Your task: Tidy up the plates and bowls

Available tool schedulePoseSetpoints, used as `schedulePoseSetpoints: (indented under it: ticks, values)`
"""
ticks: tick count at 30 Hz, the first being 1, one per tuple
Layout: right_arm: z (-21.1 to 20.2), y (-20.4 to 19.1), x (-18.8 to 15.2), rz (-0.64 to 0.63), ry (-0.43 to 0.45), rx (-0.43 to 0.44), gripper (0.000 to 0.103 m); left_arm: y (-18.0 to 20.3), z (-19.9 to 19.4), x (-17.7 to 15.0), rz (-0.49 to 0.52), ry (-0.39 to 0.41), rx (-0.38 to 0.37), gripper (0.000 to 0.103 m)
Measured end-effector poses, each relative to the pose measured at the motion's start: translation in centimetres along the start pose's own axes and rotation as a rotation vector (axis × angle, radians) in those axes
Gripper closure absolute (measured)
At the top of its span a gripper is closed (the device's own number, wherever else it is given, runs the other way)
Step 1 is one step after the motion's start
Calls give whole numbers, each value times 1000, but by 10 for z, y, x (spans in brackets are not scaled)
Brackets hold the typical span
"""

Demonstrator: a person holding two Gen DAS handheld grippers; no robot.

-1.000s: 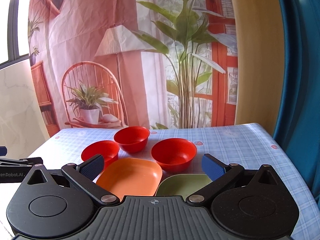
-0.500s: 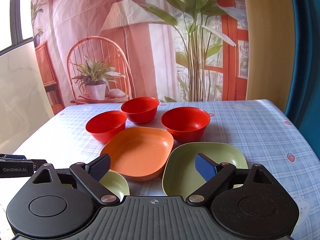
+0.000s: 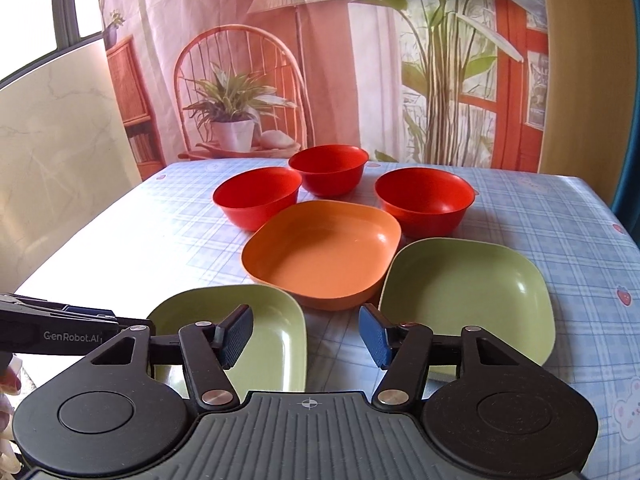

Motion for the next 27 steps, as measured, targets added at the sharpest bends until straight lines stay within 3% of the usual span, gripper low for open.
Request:
schedulePoseSetpoints:
  ticks: [5,10,15,27]
  values:
    - [5,-1,-7,12,-40,26,58,1,3,-6,-1,-26,-33,62]
    - [8,-1,-12,21,-66,45,66,4,8,-12,-12,-57,-59,78]
    - [14,0,-17,30,-97,60,76,1,10,-15,-32,-69,-61,84]
    - [19,8,-23,60,-129,33,95,1,11,-16,-34,-63,-58,84]
Point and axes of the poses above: each gripper's, at about its wrist camera, not at the fingertips, and z roughly the way its jaws point, y to its right, x to its top, the point moved 2 cm from there along z, roughly the way its jaws point, and after that the axes turned 15 degrees about y, right-handed, at the moved point
